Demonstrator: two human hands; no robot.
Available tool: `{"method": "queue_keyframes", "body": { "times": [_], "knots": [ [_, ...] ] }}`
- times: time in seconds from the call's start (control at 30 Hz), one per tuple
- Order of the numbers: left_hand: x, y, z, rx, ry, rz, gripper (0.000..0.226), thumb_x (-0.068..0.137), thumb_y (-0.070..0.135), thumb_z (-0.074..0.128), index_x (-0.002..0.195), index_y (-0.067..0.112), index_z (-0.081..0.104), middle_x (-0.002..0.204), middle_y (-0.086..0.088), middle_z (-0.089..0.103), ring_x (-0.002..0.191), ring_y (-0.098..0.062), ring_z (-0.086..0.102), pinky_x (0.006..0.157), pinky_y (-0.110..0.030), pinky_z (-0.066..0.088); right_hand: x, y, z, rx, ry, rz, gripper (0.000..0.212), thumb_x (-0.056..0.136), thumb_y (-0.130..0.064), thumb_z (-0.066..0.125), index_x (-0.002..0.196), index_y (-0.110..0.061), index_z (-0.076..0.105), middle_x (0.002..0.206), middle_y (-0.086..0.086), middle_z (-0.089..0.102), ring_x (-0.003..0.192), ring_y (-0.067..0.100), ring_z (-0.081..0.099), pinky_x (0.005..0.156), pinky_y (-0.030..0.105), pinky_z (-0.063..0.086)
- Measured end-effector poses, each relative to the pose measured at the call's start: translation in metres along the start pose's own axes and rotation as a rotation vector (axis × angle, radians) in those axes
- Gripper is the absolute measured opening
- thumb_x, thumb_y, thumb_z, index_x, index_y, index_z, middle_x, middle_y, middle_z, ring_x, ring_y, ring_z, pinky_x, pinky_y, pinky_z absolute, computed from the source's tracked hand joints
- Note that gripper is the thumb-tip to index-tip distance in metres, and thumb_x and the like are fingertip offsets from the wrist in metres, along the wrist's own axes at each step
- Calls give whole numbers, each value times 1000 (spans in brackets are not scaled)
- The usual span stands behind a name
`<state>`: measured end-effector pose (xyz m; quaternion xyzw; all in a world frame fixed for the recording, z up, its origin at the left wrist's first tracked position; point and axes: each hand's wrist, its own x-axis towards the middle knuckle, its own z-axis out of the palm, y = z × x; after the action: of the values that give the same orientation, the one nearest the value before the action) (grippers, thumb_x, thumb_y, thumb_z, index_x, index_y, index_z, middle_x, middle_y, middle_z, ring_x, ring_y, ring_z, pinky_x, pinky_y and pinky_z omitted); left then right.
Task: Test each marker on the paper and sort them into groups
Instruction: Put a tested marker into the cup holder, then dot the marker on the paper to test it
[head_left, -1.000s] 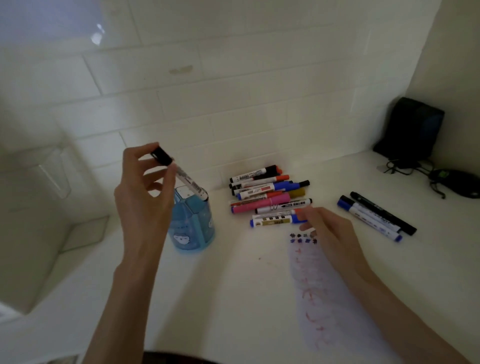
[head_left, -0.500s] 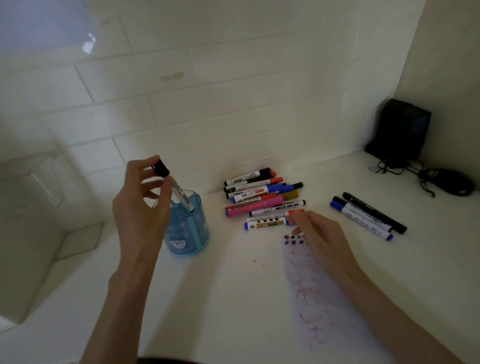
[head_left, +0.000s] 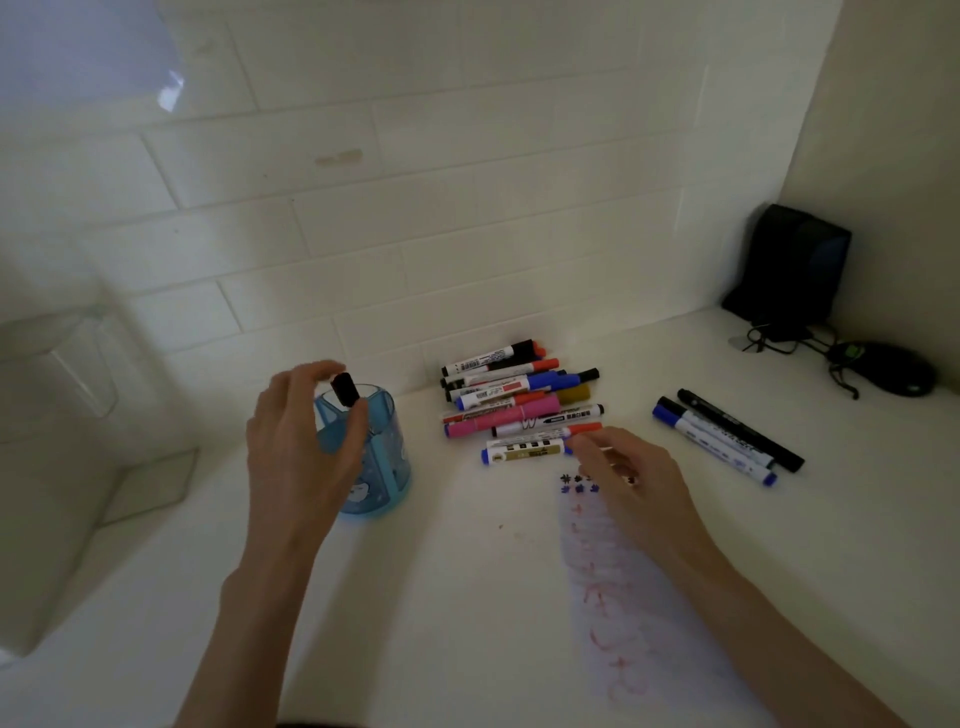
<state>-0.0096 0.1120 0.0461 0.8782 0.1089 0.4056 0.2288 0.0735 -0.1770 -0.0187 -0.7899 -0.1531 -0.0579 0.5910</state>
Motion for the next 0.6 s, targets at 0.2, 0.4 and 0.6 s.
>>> {"method": "queue_keyframes", "body": {
  "times": [0.2, 0.4, 0.6],
  "knots": [
    [-24, 57, 34, -132, 75, 312, 26, 95, 12, 55, 120, 20, 58, 115, 6, 61, 94, -1, 56, 84, -15, 45, 5, 9, -11, -66, 85, 8, 15, 102, -22, 64, 111, -27, 75, 99, -15, 74, 87, 6, 69, 71, 23, 59],
    [-43, 66, 108, 155, -466, 308, 38, 98, 30, 60, 135, 25, 57, 139, 4, 56, 130, -17, 46, 111, -31, 33, 7, 17, -19, -147, 160, -11, 21, 98, -14, 66, 104, -34, 70, 95, -16, 70, 86, -3, 64, 68, 9, 50],
    [-41, 59, 120, 198, -468, 295, 32, 103, 38, 49, 130, 25, 60, 135, 3, 56, 128, -18, 44, 110, -31, 27, 8, 19, -19, -347, 125, -119, 28, 94, -10, 71, 117, -27, 71, 103, -7, 69, 85, 3, 61, 72, 17, 50]
  ]
}}
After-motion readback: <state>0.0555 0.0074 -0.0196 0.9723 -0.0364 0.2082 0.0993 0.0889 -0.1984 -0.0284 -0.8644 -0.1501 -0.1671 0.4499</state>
